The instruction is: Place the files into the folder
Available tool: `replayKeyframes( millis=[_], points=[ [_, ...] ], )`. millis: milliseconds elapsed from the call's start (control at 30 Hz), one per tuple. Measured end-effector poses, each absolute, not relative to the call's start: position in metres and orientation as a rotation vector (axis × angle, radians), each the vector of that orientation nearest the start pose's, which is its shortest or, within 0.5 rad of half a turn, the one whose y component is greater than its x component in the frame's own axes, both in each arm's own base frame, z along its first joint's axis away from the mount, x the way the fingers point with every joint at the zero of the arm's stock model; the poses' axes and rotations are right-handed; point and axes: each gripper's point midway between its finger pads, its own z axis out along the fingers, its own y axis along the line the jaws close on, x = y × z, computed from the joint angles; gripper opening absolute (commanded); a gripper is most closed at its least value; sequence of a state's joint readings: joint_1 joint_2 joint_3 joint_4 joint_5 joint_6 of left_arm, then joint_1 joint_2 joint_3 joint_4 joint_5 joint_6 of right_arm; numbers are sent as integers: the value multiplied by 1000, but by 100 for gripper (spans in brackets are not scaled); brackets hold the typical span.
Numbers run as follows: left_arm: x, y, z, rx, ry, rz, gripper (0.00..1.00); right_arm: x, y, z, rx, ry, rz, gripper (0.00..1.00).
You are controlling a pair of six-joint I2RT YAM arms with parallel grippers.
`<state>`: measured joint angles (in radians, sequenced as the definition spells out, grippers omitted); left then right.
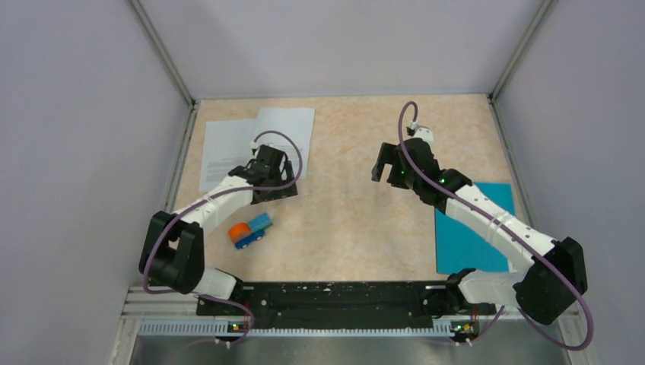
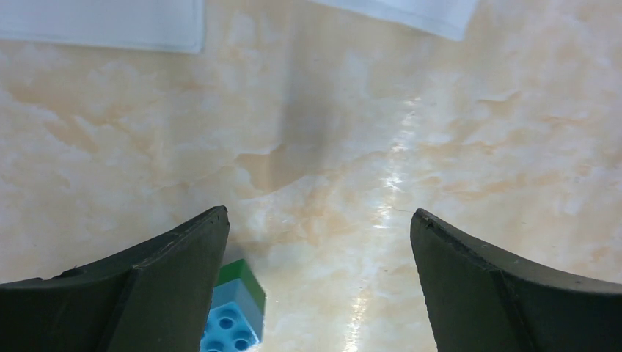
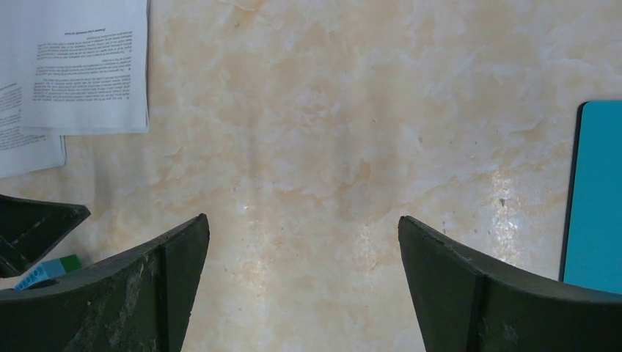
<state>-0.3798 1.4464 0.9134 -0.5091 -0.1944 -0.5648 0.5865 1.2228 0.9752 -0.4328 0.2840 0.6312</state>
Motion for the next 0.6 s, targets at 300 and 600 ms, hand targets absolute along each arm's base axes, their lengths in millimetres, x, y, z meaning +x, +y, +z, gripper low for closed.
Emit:
replayKeyframes(
  millis=[300, 600],
  points=[
    [275, -174, 89, -83, 2580, -171, 99, 310, 173, 177, 203, 2230, 334, 99],
    [202, -163, 72, -146, 2675, -166, 98, 309, 172, 180, 197, 2223, 337, 99]
  ],
)
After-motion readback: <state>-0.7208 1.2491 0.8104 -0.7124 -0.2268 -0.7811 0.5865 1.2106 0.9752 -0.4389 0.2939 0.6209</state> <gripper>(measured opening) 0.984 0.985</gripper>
